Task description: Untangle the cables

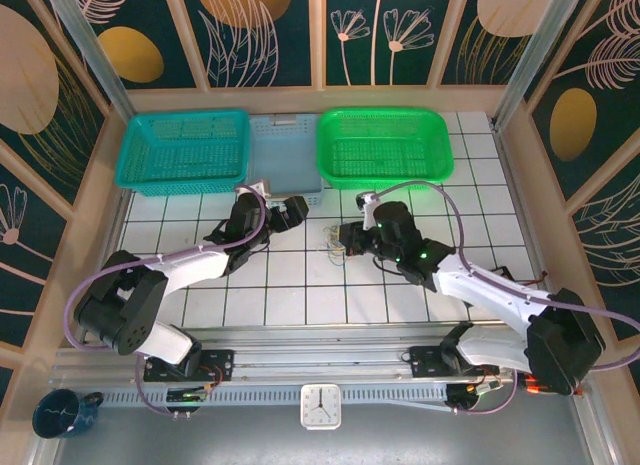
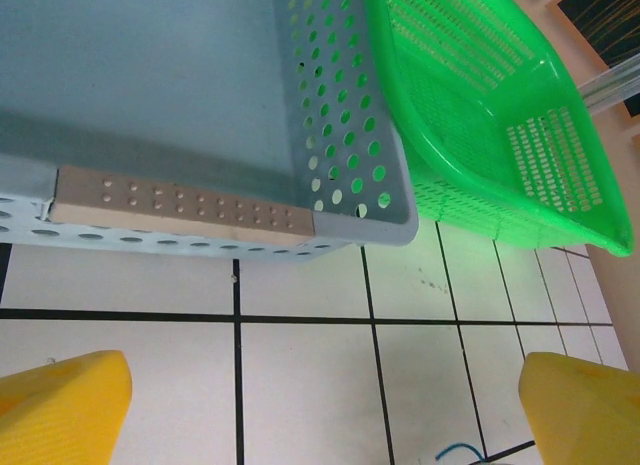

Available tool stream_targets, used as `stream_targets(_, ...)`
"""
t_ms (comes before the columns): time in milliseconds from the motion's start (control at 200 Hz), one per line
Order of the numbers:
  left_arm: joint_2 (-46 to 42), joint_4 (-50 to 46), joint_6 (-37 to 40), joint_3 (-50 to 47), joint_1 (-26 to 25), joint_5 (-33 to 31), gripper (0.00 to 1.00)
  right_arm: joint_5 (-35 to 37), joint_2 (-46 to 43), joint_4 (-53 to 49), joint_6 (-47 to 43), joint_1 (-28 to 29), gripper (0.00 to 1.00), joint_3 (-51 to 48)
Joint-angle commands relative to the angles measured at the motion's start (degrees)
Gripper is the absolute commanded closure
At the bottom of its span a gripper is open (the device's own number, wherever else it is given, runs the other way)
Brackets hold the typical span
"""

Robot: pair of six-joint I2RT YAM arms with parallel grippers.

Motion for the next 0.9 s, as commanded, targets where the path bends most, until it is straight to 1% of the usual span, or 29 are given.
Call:
stream_targets(0,-0.4,1.7,0.7,-0.6,-0.2,1.4,0.01,-6.2,-0.7,7.6,1.9,-2.5,1.0,-4.3)
stream_targets(130,-0.3,1.6,1.0,-0.6,-0.2,1.4,0.01,-12.5,0.5,16.2,4.5,-5.3,1.0,-7.9)
stream_targets(285,0.0,0.9,1.3,-0.1,-0.2,1.6,0.01,-13.5,3.8,16.8,4.4,-5.7,1.0,-9.4)
stream_targets(390,-0.2,0.9,1.8,0.1,-0.2,2.4,0.01,-12.8,4.2,15.5,4.3,-5.7,0.87,-11.2)
stream_targets(465,0.0,1.7,3.1,0.6,-0.2,5.0,0.01,-11.4,2.6,14.5,4.6,-5.6,0.78,-13.0)
stream_targets(560,0.5,1.5,3.0,1.6,-0.2,8.3,0.01,-9.1,-0.7,12.6,4.9,-5.7,0.68,-14.4)
stream_targets(636,1.3,0.0,3.1,3.0,-0.2,11.5,0.02,-7.2,-3.7,10.5,4.7,-5.9,0.63,-15.0)
stream_targets(721,2.3,-1.8,3.1,4.1,-0.2,13.7,0.02,-5.1,-6.7,8.0,4.4,-6.6,0.62,-15.0)
stream_targets(806,2.4,-2.8,3.0,4.1,-0.2,13.5,0.01,-2.7,-8.7,4.7,3.2,-7.7,0.58,-13.6)
stream_targets(896,2.0,-3.1,2.8,3.8,-0.2,12.2,0.01,0.0,-8.2,-0.7,-0.2,-8.4,0.55,-9.1)
